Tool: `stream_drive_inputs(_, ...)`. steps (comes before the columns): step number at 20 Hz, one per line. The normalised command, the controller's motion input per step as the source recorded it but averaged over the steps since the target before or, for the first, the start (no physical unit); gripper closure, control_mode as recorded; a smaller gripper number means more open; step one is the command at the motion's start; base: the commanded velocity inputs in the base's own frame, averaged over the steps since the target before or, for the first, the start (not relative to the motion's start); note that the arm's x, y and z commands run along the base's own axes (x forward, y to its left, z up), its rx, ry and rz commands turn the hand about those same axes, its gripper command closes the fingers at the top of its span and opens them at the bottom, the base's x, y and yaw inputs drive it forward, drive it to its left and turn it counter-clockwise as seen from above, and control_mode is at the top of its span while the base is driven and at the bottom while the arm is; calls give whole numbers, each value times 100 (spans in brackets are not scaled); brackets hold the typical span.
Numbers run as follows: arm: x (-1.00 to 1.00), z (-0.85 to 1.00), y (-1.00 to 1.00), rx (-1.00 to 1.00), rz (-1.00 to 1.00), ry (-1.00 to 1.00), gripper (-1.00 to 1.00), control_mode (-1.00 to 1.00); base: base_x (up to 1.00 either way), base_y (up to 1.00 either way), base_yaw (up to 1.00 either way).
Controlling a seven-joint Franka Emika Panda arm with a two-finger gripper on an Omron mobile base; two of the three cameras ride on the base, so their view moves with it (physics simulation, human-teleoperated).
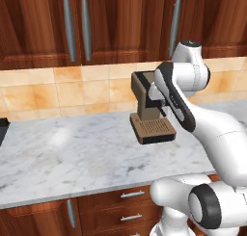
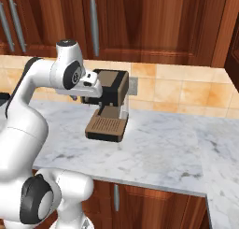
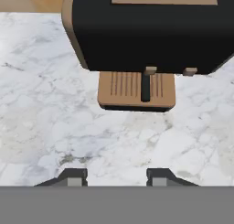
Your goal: Navigate to the stand mixer.
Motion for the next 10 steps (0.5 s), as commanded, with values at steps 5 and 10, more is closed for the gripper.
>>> stream_drive_inputs(5, -76, 0, 0, -3, 0, -6, -100, -100, 0, 0, 0)
stream_drive_inputs(10, -96, -2, -4, 0, -9, -17, -100, -100, 0, 0, 0)
